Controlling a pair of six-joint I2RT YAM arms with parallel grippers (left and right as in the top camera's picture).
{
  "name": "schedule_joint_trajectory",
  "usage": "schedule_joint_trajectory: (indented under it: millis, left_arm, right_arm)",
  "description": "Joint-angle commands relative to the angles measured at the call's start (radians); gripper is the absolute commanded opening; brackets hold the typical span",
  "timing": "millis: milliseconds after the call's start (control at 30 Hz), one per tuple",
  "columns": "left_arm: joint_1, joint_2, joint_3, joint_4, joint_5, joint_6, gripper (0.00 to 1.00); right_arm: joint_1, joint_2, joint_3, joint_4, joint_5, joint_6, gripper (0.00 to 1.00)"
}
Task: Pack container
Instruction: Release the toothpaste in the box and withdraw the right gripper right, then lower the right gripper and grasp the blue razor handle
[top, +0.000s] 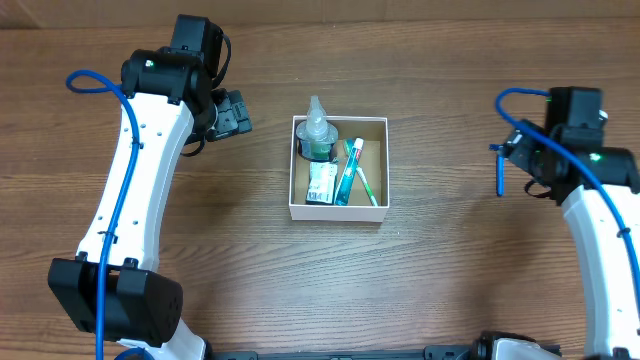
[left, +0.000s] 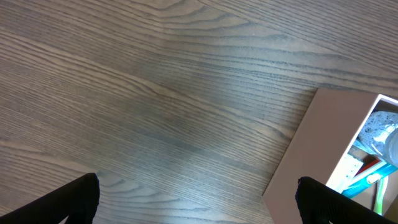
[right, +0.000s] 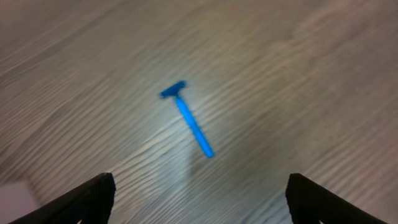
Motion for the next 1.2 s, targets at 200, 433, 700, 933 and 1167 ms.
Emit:
schedule_joint_trajectory:
  millis: [200, 433, 700, 933, 1167]
  left_arm:
    - [0.000, -0.022, 0.018, 0.002, -0.006, 0.007, 1.00]
    - [0.000, -0.022, 0.018, 0.002, -0.006, 0.007, 1.00]
    - [0.000, -0.022, 0.018, 0.002, -0.006, 0.007, 1.00]
    - [0.000, -0.022, 0.018, 0.002, -0.006, 0.007, 1.00]
    - [0.000, -0.022, 0.018, 0.002, -0.006, 0.007, 1.00]
  right_arm:
    - [-0.061, 0.199, -0.037, 0.066, -0.189, -0.165, 0.88]
    - [-0.061, 0.366, -0.090, 0.138, -0.264, -0.208, 0.86]
    - [-0.061, 0.418, -0.126, 0.194, -0.290, -0.257, 0.84]
    - [-0.061, 0.418, -0.172, 0.265, -0.304, -0.308, 0.84]
    - [-0.061, 0.418, -0.228, 0.355, -0.308, -0.321, 0.84]
